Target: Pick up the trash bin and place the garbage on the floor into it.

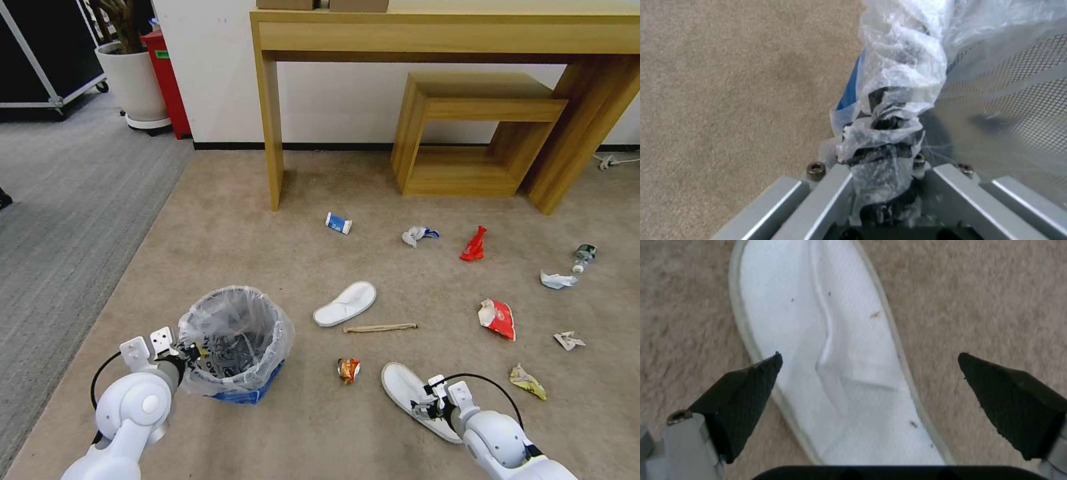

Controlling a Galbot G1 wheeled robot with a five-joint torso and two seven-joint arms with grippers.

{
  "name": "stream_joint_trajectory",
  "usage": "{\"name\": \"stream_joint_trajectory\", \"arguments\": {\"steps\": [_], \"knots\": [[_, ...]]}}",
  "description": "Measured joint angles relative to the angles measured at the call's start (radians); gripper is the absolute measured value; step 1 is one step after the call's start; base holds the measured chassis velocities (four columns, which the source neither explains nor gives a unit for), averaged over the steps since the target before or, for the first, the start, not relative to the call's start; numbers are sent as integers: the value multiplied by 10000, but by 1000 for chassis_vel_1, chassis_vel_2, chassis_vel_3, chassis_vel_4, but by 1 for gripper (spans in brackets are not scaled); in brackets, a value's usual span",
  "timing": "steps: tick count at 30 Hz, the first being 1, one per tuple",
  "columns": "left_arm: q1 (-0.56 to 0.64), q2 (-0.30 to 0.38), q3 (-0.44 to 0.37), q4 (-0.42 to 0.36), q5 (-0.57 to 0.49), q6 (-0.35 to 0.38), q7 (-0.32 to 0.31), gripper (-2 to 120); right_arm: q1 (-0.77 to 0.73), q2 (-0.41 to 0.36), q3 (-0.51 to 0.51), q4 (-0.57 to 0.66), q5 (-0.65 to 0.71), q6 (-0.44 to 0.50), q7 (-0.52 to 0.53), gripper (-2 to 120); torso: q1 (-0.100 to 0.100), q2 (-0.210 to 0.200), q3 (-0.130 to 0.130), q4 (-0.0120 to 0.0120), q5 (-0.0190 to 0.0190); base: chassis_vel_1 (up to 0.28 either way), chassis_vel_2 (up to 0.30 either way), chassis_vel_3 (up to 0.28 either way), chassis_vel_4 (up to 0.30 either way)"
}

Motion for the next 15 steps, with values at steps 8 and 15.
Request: {"name": "stream_joint_trajectory", "arguments": {"steps": [8, 15], "knots": [[58, -30, 7, -32, 48, -39, 18, 0, 362, 176, -372, -483, -25, 378, 51, 100, 1, 0, 0, 0, 2, 0, 0, 0, 0], [41, -5, 5, -38, 47, -67, 24, 0, 554, 301, -687, -818, -32, 663, 102, 88, 0, 0, 0, 0, 2, 0, 0, 0, 0]]}}
